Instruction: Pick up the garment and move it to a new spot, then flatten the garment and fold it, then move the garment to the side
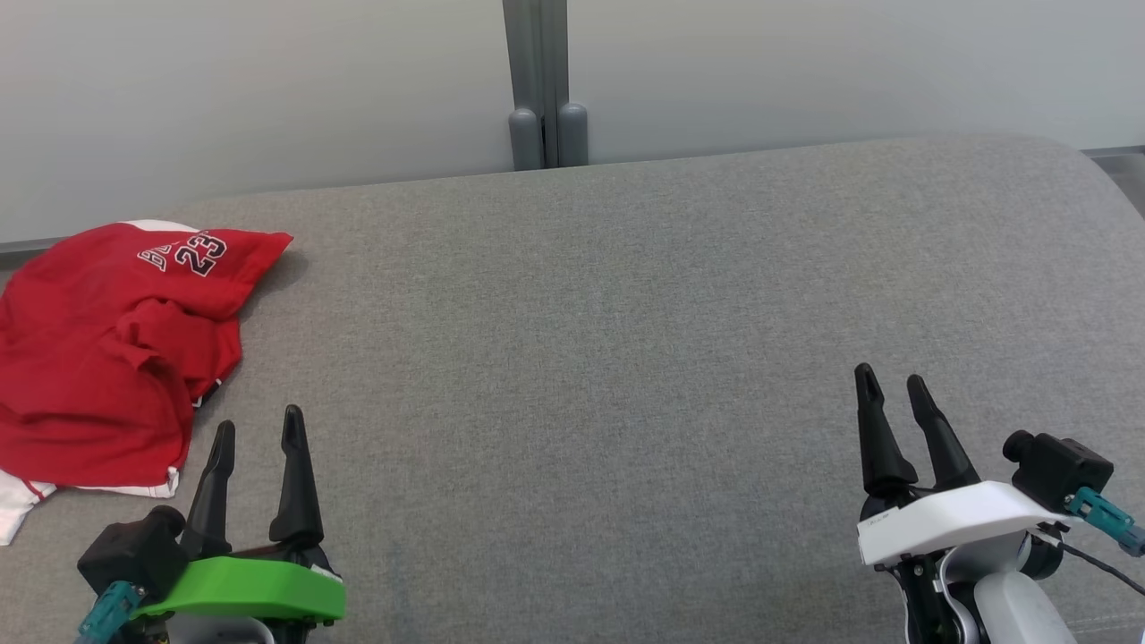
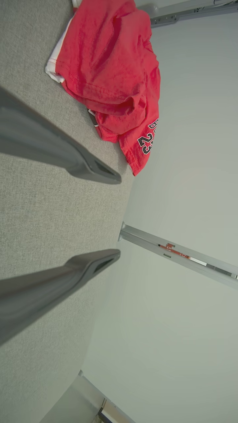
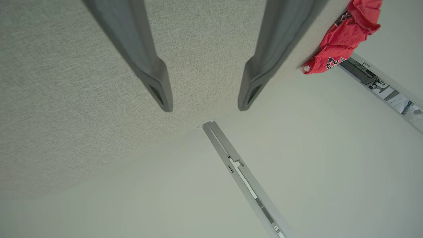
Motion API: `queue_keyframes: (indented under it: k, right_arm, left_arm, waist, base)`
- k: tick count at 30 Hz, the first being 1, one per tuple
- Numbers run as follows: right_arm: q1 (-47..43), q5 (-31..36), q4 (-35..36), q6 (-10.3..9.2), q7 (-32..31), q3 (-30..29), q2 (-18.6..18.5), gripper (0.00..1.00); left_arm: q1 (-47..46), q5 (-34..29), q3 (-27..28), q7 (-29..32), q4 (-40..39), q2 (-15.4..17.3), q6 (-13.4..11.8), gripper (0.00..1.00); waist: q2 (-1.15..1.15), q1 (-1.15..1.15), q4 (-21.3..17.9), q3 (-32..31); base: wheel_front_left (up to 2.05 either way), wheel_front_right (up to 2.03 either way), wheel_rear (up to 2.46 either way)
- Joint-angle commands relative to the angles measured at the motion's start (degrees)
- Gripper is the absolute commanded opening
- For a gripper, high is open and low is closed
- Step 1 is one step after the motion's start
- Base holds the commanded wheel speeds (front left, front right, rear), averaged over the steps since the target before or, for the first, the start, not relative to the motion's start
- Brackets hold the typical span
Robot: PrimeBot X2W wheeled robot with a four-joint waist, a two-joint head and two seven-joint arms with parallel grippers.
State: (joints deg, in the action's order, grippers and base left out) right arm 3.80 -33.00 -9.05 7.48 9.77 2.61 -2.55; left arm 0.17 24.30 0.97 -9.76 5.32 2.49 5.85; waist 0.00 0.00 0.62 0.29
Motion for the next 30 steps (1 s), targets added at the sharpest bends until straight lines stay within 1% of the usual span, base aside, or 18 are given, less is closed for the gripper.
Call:
queue_keyframes:
  k: [1, 16, 30]
  right_arm:
    - [0.3, 1.8, 0.2, 0.01, 0.7, 0.2, -0.3, 1.0]
    - [0.7, 9.4, -0.3, 0.02, 2.6, 0.5, -0.4, 1.0]
    - [0.5, 15.5, -0.3, 0.02, 4.2, 0.7, -0.4, 1.0]
  left_arm:
    - [0.1, -1.7, -0.1, -0.6, -0.7, 0.5, -0.3, 1.0]
    - [0.7, -9.4, -0.2, -2.5, -1.0, 0.5, -0.7, 1.0]
    - [1.1, -15.4, -0.4, -4.1, -0.9, 0.6, -1.0, 1.0]
  waist:
    - [0.0, 0.0, 0.0, 0.0]
    - [0.0, 0.0, 0.2, -0.1]
    - [0.0, 0.0, 0.5, -0.1]
  base:
    - [0.0, 0.0, 0.0]
    - [0.0, 0.0, 0.0]
    - [0.0, 0.0, 0.0]
